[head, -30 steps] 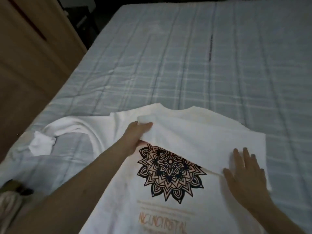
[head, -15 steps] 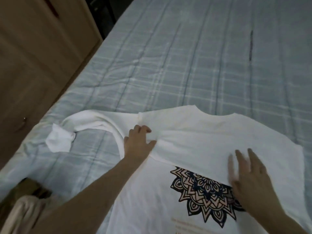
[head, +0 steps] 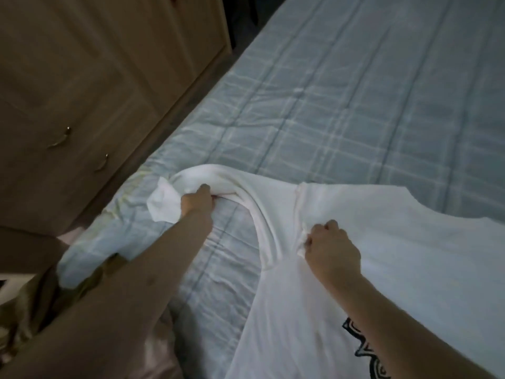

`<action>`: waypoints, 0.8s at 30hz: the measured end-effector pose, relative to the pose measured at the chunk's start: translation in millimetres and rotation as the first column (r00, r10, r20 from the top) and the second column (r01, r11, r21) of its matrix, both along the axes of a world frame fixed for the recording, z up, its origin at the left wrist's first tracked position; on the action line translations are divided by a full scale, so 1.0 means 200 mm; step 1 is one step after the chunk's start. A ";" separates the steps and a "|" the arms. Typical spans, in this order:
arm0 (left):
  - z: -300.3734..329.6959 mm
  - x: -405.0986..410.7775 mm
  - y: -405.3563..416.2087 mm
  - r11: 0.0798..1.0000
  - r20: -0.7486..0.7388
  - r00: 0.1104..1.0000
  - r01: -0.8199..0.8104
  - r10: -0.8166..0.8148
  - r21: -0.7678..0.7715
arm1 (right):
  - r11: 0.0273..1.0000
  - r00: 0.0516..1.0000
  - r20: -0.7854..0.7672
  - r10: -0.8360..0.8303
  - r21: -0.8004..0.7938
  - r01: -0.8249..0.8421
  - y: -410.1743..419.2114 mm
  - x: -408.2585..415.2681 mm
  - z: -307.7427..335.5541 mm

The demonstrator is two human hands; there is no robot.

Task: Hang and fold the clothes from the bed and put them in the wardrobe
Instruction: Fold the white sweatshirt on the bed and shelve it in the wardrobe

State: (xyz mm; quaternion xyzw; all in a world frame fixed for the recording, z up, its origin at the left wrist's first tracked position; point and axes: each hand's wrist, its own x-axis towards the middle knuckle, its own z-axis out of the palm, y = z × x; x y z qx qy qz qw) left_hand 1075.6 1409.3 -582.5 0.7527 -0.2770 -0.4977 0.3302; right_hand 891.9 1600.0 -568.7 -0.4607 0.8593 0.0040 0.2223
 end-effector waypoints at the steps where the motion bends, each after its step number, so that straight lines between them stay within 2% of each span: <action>1: 0.00 -0.01 -0.02 1.000 0.011 0.999 -0.031 0.031 -0.001 | 0.999 1.000 0.016 -0.009 0.038 0.008 -0.02 -0.03 0.00; 3: 0.01 -0.03 -0.03 0.993 -0.034 0.992 -0.121 0.120 -0.011 | 0.992 0.998 0.038 -0.054 0.118 0.049 -0.07 -0.04 -0.02; 4: 0.03 -0.04 -0.03 0.994 -0.010 0.995 -0.096 0.096 -0.055 | 0.987 0.998 0.030 -0.062 0.150 0.057 -0.09 -0.03 -0.03; 6: 0.01 0.00 -0.04 0.976 0.211 0.969 -0.083 0.126 -0.202 | 0.983 0.999 -0.024 -0.047 0.178 0.051 -0.12 0.01 -0.04; 7: 0.00 0.03 -0.04 0.968 0.355 0.928 -0.024 0.114 -0.249 | 0.982 0.998 -0.047 -0.039 0.185 0.047 -0.12 0.01 -0.05; 8: -0.01 0.07 -0.04 0.966 0.437 0.893 0.009 0.108 -0.257 | 0.981 0.998 -0.056 -0.033 0.191 0.043 -0.12 0.02 -0.06; 10: 0.00 0.19 -0.03 0.932 0.489 0.853 0.009 0.183 -0.363 | 0.977 0.998 -0.054 -0.038 0.206 0.048 -0.12 0.02 -0.07; 12: 0.00 0.32 -0.04 0.912 0.598 0.760 0.018 0.254 -0.409 | 0.975 0.996 -0.070 -0.049 0.214 0.063 -0.12 0.03 -0.07; 13: 0.02 0.38 -0.04 0.923 0.649 0.719 0.026 0.250 -0.384 | 0.974 0.995 -0.085 -0.049 0.216 0.066 -0.13 0.03 -0.07; 15: 0.05 0.47 -0.07 0.977 0.703 0.699 0.030 0.132 -0.213 | 0.975 0.993 -0.109 -0.045 0.211 0.067 -0.13 0.05 -0.08; 17: 0.08 0.57 -0.12 0.999 0.706 0.707 0.050 -0.034 -0.002 | 0.975 0.992 -0.118 -0.043 0.212 0.067 -0.13 0.06 -0.08; 19: 0.10 0.65 -0.18 0.967 0.705 0.663 0.193 -0.251 0.163 | 0.978 0.990 -0.133 -0.046 0.196 0.071 -0.12 0.05 -0.10; 20: 0.13 0.67 -0.21 0.950 0.721 0.622 0.251 -0.304 0.185 | 0.978 0.988 -0.143 -0.052 0.191 0.079 -0.13 0.05 -0.11; 22: 0.21 0.69 -0.25 0.945 0.767 0.574 0.304 -0.285 0.123 | 0.977 0.985 -0.159 -0.062 0.193 0.093 -0.13 0.06 -0.11; 24: 0.35 0.66 -0.28 0.942 0.774 0.604 0.334 -0.189 -0.031 | 0.974 0.985 -0.159 -0.068 0.202 0.100 -0.13 0.06 -0.11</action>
